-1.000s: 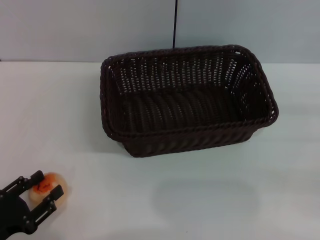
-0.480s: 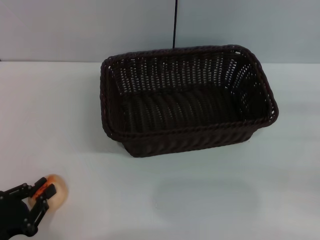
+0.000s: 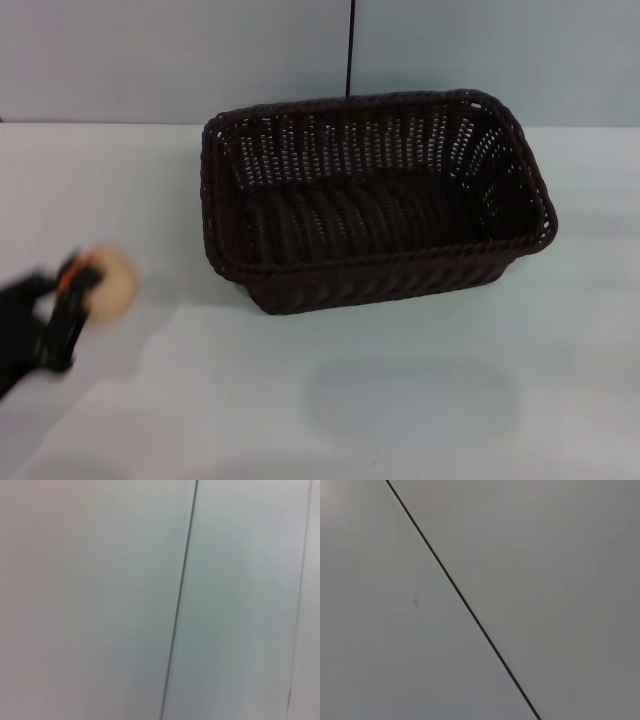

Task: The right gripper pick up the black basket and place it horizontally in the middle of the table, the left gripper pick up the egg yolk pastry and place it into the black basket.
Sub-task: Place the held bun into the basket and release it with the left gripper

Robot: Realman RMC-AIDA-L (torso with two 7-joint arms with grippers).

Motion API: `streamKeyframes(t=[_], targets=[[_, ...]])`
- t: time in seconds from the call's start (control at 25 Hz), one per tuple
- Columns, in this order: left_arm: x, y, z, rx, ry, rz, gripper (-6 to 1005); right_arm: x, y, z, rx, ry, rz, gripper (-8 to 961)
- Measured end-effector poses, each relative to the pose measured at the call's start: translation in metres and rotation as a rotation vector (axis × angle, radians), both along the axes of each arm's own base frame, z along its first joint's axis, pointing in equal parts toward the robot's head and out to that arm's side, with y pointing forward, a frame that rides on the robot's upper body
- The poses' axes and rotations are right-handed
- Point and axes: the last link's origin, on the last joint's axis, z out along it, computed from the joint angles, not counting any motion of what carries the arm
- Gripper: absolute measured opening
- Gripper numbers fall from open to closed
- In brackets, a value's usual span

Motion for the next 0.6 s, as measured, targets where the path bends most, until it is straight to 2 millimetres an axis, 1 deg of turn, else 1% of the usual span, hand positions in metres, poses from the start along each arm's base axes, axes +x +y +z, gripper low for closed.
streamKeyframes(t=[0.04, 0.08, 0.12, 0.16, 0.2, 0.24, 0.28, 0.32, 0.36, 0.4, 0.44, 0.48, 0.6], targets=[[0.011, 0.012, -0.002, 0.005, -0.033, -0.039, 112, 0.0, 0.0, -0.001, -0.003, 0.003, 0.0, 217], [0.011, 0.012, -0.002, 0.005, -0.033, -0.039, 105, 0.0, 0.0, -0.001, -0.003, 0.003, 0.0, 217], [0.021, 0.023, -0.004, 0.007, -0.056, -0.073, 99, 0.0, 0.0, -0.004, -0.011, 0.009, 0.0, 217], [0.037, 0.04, -0.009, 0.001, -0.085, -0.127, 92, 0.0, 0.0, -0.004, -0.011, 0.009, 0.0, 217], [0.037, 0.04, -0.009, 0.001, -0.085, -0.127, 85, 0.0, 0.0, -0.006, -0.018, 0.015, 0.0, 217], [0.05, 0.053, -0.013, -0.007, -0.1, -0.164, 79, 0.0, 0.0, -0.007, -0.019, 0.016, 0.0, 217], [0.05, 0.053, -0.013, -0.007, -0.1, -0.164, 75, 0.0, 0.0, -0.007, -0.019, 0.016, 0.0, 217], [0.065, 0.068, -0.019, -0.023, -0.112, -0.203, 72, 0.0, -0.001, -0.008, -0.022, 0.02, -0.001, 217], [0.087, 0.088, -0.03, -0.056, -0.122, -0.236, 68, 0.0, -0.001, -0.009, -0.024, 0.025, -0.002, 217], [0.095, 0.095, -0.035, -0.073, -0.128, -0.24, 69, 0.001, -0.002, -0.012, -0.03, 0.035, -0.005, 217], [0.095, 0.095, -0.035, -0.073, -0.128, -0.24, 69, 0.001, -0.002, -0.012, -0.03, 0.035, -0.005, 217], [0.099, 0.098, -0.04, -0.086, -0.132, -0.231, 70, 0.001, -0.003, -0.014, -0.033, 0.04, -0.008, 217], [0.098, 0.099, -0.042, -0.091, -0.131, -0.216, 71, 0.001, -0.003, -0.015, -0.035, 0.046, -0.01, 217]])
